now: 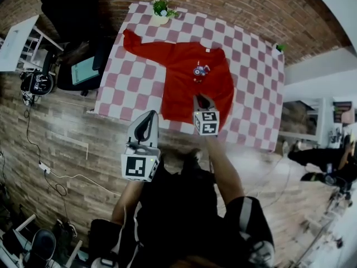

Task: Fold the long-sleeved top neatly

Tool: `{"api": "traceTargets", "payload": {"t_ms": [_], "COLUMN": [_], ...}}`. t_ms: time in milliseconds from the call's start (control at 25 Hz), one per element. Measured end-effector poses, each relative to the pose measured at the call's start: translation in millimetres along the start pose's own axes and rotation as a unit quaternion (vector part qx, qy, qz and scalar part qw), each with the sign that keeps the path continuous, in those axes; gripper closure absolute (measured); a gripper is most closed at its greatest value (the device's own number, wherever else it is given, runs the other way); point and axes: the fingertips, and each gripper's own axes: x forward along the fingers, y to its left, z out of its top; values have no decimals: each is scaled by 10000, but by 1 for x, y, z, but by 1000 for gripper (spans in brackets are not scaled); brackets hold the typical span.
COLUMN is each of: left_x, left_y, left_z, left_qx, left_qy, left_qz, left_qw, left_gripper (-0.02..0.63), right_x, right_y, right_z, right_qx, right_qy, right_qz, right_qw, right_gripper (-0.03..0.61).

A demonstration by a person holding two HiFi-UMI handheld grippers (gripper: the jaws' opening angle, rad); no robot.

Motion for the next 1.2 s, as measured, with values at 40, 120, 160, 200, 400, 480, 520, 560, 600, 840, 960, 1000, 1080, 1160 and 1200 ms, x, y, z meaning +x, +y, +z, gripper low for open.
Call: {"api": "traceTargets", "payload": {"t_ms": [40, 120, 160, 200, 400, 480, 520, 560, 600, 840, 960, 1000, 1080, 1160, 1200], "left_x": [0, 0, 0, 0, -1, -3, -4, -4, -5, -9, -12, -14, -15, -16, -16], "left_y": [3, 7, 9, 10, 19, 24, 27, 31, 34, 56, 64, 66, 71, 76, 78], "left_z": [-2, -5, -6, -7, -12, -17, -20, -21, -21, -15, -16, -16, -16, -17, -17], "left_qx": [15, -11, -44, -76, -181, -91, -26, -2, -22, -259, -293, -309, -326, -317, -317], "left_qy": [22, 31, 28, 32, 76, 159, 201, 220, 213, 119, 141, 145, 148, 144, 145], "left_qz": [-24, -54, -63, -72, -157, -225, -259, -274, -270, -205, -239, -253, -287, -330, -353], "left_qw": [10000, 10000, 10000, 9999, 9997, 9996, 9995, 9994, 9994, 9994, 9992, 9991, 9989, 9988, 9988], "left_gripper": [607, 607, 607, 607, 607, 607, 607, 607, 607, 607, 607, 607, 607, 607, 607], "right_x": [5, 12, 15, 17, 31, 37, 39, 41, 43, 50, 51, 50, 49, 46, 45], "right_y": [5, 15, 20, 27, 57, 66, 69, 72, 73, 83, 91, 94, 100, 105, 107], "right_z": [-10, -28, -35, -40, -66, -78, -83, -87, -91, -110, -121, -123, -125, -126, -127], "right_qx": [-8, -38, -51, -58, -373, -495, -521, -545, -575, -712, -736, -753, -799, -909, -962], "right_qy": [44, 122, 151, 173, 387, 492, 545, 604, 664, 956, 1164, 1205, 1256, 1324, 1365], "right_qz": [9, 28, 43, 58, 89, 105, 101, 80, 47, -100, -71, -72, -69, -59, -56], "right_qw": [10000, 9999, 9999, 9998, 9985, 9975, 9971, 9967, 9961, 9928, 9904, 9898, 9888, 9870, 9860], "right_gripper": [549, 549, 549, 549, 549, 549, 549, 548, 548, 548, 546, 546, 546, 545, 538]}}
